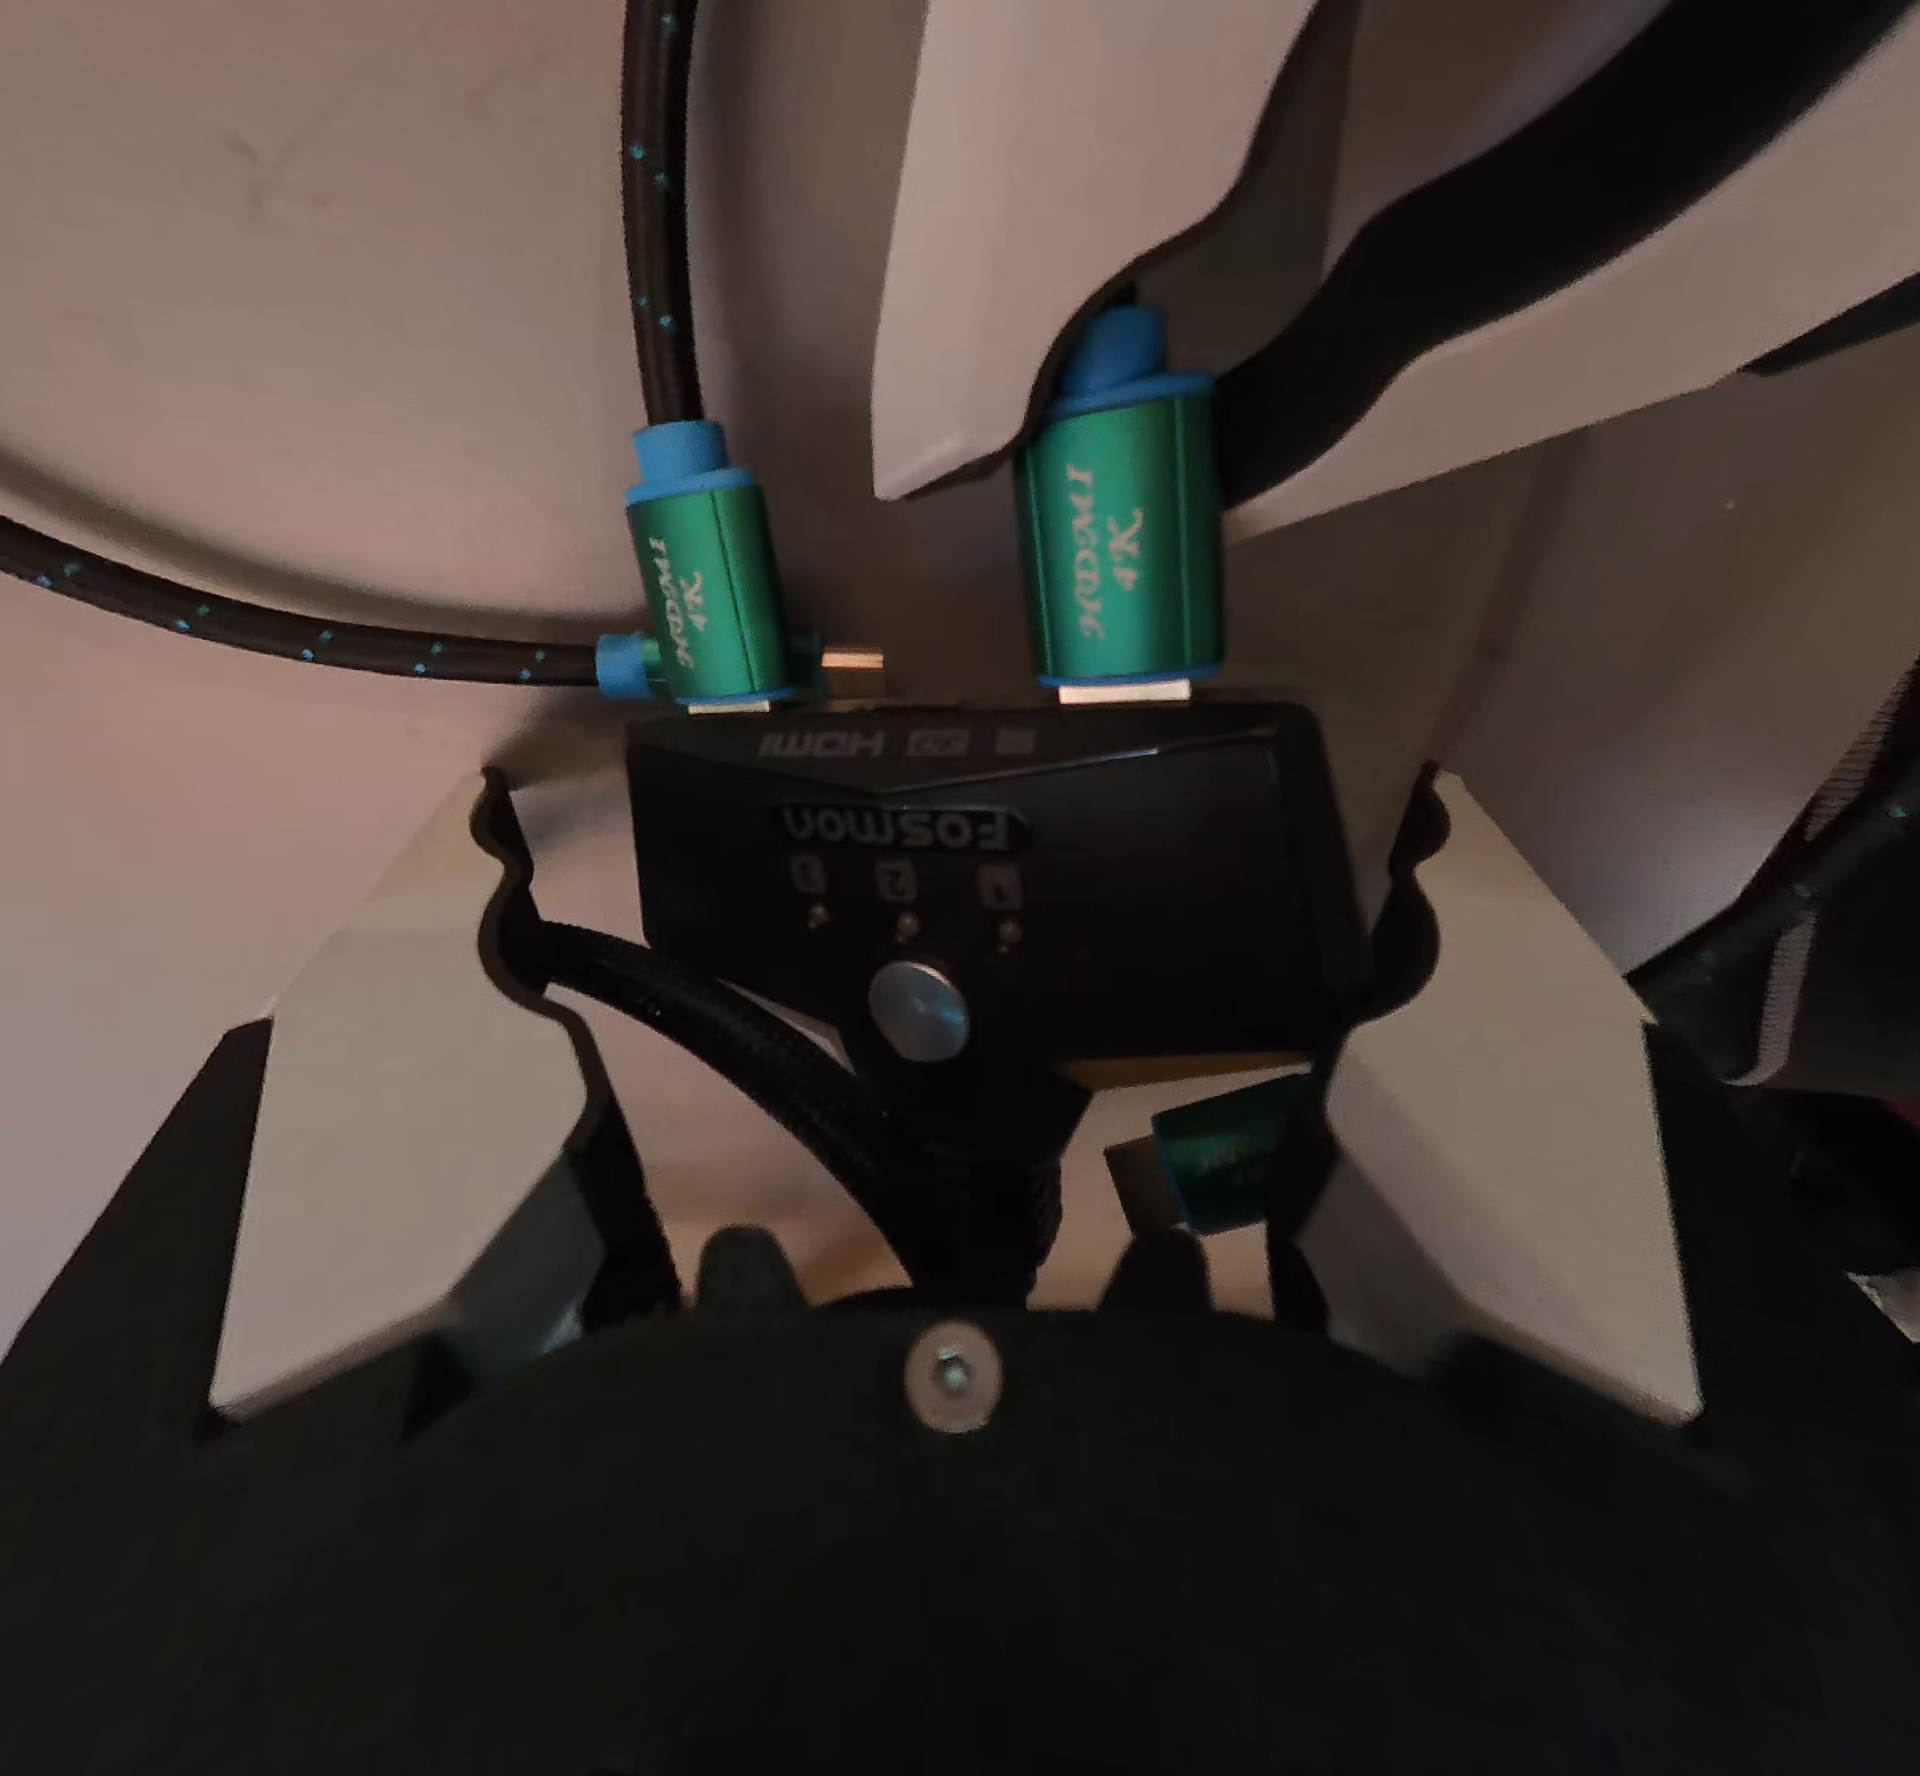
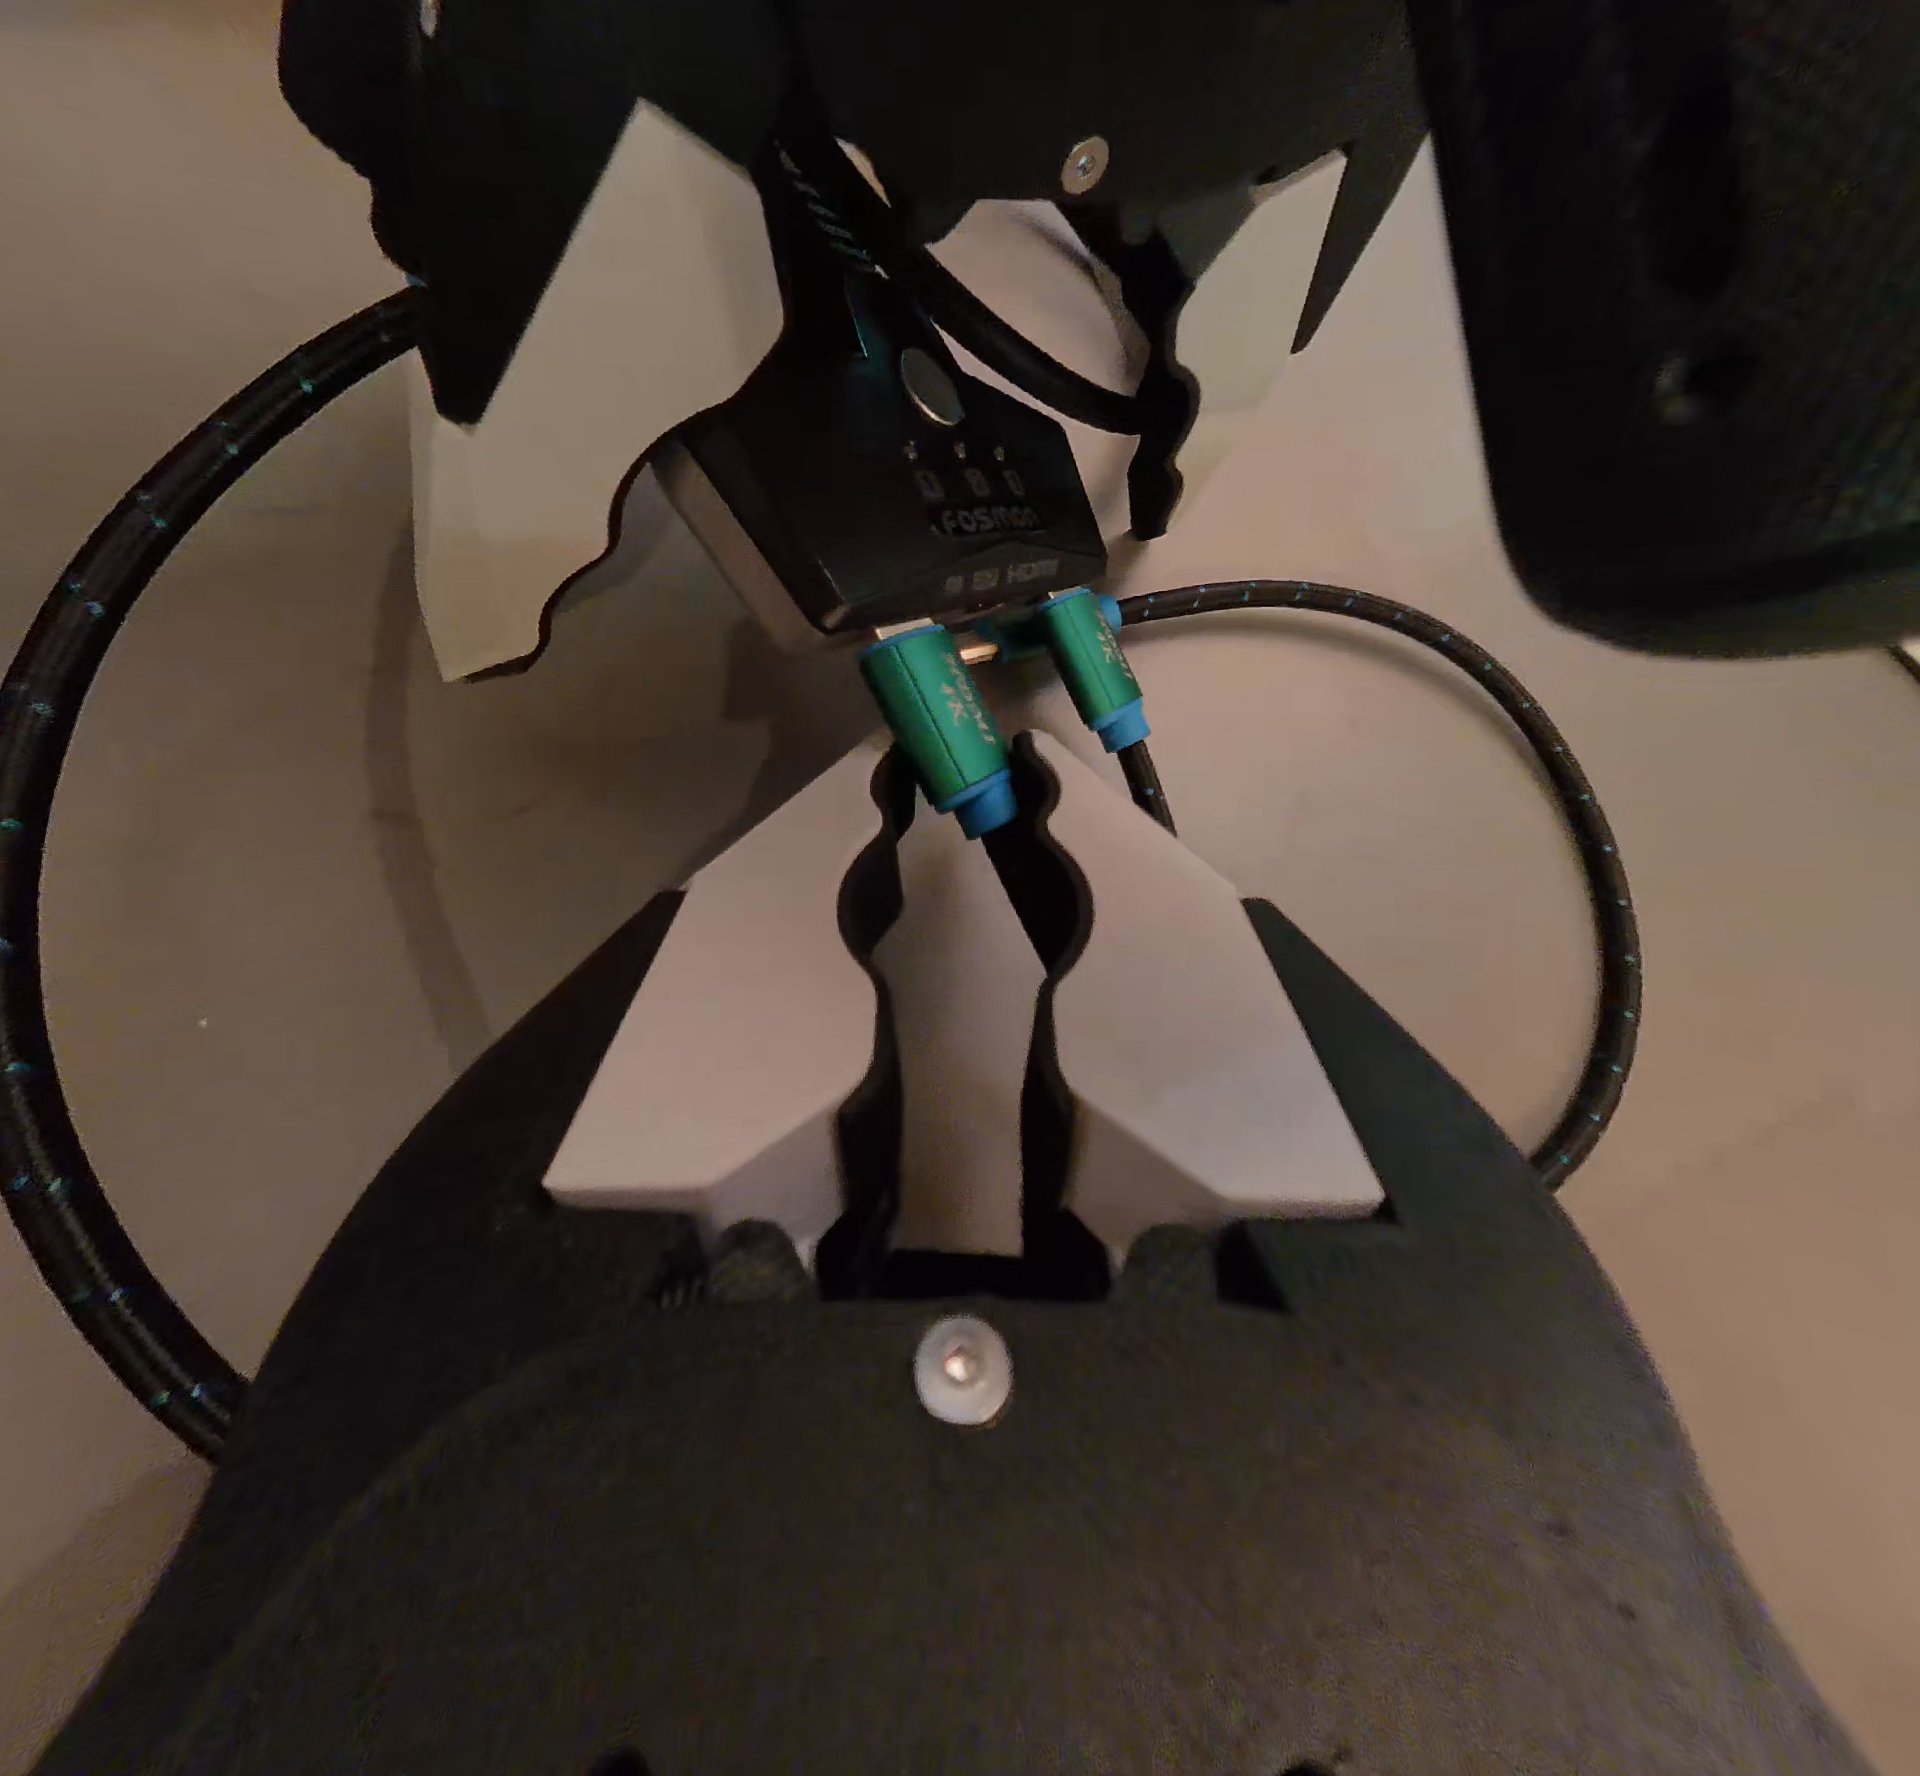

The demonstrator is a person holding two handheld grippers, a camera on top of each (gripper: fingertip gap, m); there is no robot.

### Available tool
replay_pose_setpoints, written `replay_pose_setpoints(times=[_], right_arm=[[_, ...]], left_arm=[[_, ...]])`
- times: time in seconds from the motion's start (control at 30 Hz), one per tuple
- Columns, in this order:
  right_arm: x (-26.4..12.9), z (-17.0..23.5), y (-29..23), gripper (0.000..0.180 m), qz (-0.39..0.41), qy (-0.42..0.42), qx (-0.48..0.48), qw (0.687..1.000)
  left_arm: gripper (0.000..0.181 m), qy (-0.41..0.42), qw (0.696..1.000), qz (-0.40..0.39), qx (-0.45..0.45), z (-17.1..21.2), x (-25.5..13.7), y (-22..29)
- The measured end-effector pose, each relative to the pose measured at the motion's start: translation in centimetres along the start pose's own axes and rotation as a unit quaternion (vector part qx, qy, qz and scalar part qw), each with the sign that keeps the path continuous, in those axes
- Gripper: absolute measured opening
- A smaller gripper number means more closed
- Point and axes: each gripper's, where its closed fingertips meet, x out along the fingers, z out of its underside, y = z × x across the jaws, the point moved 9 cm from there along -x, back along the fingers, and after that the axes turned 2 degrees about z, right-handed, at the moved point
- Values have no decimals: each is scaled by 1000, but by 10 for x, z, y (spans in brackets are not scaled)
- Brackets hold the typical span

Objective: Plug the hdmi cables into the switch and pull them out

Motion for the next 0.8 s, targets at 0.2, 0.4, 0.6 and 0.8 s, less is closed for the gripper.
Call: replay_pose_setpoints(times=[0.2, 0.4, 0.6, 0.8], right_arm=[[3, 4, 3, 16, -14, -8, 25, 1000], [4, 5, 4, 18, -27, -6, 39, 999], [1, 2, 8, 23, -46, 14, 66, 997], [-13, -5, 14, 32, -56, 55, 83, 993]], left_arm=[[137, -10, 999, -35, 8, 0, 1, 0], [124, 2, 997, -72, 9, 2, 2, 5], [123, 0, 998, -63, 13, 3, 3, 4], [123, -7, 998, -62, 25, 2, 3, 3]])
